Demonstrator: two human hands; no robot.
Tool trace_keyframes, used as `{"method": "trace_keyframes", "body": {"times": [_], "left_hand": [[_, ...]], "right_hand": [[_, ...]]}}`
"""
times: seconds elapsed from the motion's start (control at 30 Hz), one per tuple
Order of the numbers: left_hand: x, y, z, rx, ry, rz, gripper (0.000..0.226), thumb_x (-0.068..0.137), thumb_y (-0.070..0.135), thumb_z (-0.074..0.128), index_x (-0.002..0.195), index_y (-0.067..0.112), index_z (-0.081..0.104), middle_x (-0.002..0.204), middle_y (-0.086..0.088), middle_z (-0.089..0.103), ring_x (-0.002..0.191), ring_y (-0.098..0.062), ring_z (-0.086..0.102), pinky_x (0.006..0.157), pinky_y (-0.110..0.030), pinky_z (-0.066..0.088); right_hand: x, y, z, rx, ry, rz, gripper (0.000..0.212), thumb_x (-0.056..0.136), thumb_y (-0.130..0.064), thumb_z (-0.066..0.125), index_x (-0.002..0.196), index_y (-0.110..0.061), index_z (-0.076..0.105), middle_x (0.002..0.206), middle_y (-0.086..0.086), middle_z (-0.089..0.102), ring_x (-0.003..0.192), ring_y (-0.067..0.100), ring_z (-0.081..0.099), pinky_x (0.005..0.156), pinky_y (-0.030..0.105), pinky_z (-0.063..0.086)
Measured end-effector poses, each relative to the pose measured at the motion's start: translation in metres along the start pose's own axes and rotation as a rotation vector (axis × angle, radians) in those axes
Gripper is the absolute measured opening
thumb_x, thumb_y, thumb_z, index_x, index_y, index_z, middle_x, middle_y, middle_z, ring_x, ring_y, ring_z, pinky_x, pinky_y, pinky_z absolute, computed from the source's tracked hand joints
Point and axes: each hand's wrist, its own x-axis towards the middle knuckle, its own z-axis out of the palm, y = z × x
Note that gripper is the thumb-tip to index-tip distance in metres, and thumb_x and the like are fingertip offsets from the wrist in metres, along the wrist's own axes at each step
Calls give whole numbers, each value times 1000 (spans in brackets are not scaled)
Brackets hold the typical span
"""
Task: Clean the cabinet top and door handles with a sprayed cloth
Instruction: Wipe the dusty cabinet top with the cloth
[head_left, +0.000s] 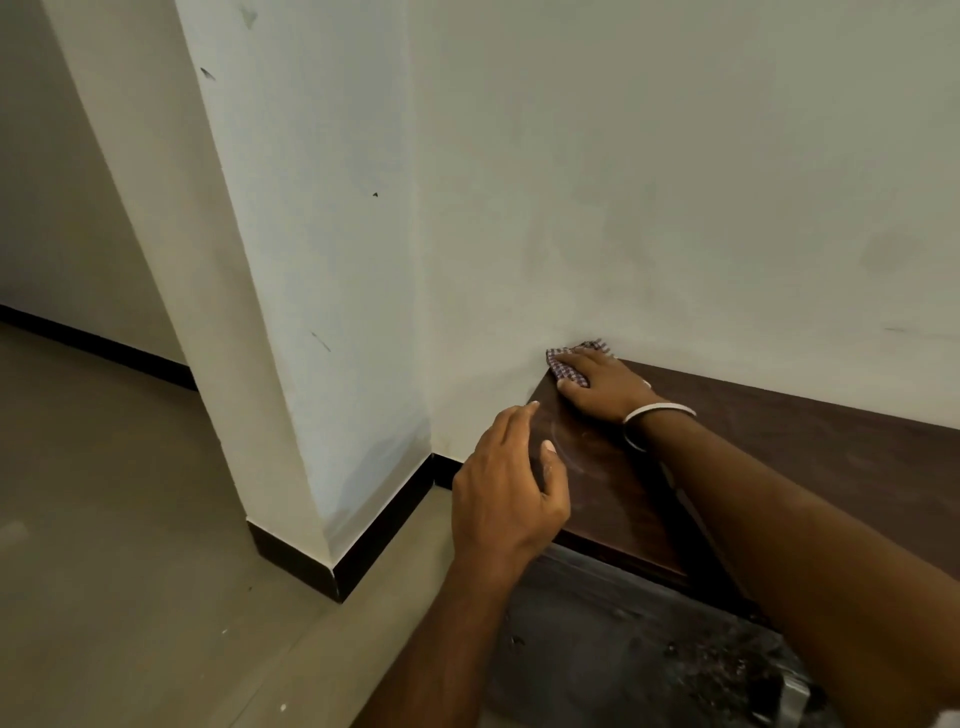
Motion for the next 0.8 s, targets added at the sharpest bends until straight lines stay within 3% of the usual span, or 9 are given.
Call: {"method": "trace_keyframes", "body": {"times": [0.17, 0.3, 0.4, 0.6, 0.8], "left_hand": [[5, 4, -5, -116, -28, -88, 43, 94, 37, 40, 135, 26, 45, 133, 11, 52, 119, -7, 51, 93, -25, 45], [21, 3, -14, -502, -21, -399, 37, 97, 31, 39, 132, 24, 51, 133, 6, 55, 120, -11, 51, 96, -27, 43], [30, -1, -20, -761, -17, -547, 45, 92, 39, 34, 129, 22, 53, 134, 3, 56, 121, -10, 50, 101, -29, 39], [32, -3, -29, -949, -21, -639, 40, 100, 28, 32, 131, 13, 53, 135, -2, 54, 123, -12, 46, 97, -25, 30], [33, -2, -31, -938, -13, -631, 36, 101, 29, 32, 123, 15, 57, 130, -3, 56, 118, -14, 49, 94, -27, 34]], "right_hand": [[-34, -21, 8, 9, -40, -64, 55, 96, -44, 44, 149, -34, 31, 160, -1, 23, 148, 20, 16, 121, 41, 15], [-64, -43, 14, -2, -35, -127, 53, 97, -45, 43, 148, -35, 32, 160, -3, 24, 148, 19, 17, 119, 41, 16], [-83, -55, 16, 7, -39, -145, 54, 97, -45, 42, 149, -36, 31, 160, -4, 22, 148, 19, 16, 120, 43, 16], [-109, -69, 22, 26, -4, -183, 54, 96, -45, 42, 148, -37, 31, 160, -4, 24, 148, 20, 18, 120, 45, 18], [-131, -79, 26, 63, 17, -208, 61, 89, -51, 35, 148, -35, 34, 159, -4, 27, 147, 21, 21, 120, 44, 19]]}}
